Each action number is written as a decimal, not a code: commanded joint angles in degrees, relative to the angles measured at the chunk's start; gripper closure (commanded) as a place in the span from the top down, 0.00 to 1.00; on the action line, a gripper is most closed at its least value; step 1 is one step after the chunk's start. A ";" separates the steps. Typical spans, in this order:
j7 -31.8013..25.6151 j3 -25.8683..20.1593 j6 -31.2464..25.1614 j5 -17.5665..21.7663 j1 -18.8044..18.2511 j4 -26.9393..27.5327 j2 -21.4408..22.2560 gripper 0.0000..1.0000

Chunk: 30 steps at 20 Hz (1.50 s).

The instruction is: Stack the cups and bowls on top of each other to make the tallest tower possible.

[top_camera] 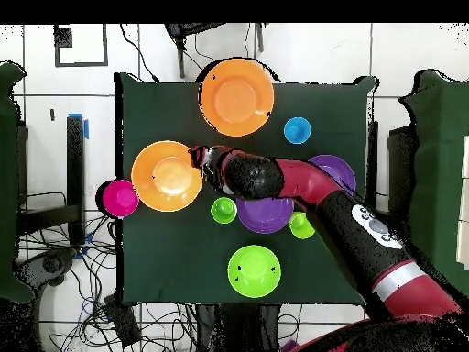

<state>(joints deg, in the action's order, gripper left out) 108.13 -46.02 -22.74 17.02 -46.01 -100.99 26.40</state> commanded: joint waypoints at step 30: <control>-10.30 3.64 -7.14 21.86 3.70 7.37 -0.33 1.00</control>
<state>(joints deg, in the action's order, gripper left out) 108.13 -46.33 -22.76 33.65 -44.39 -98.43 23.13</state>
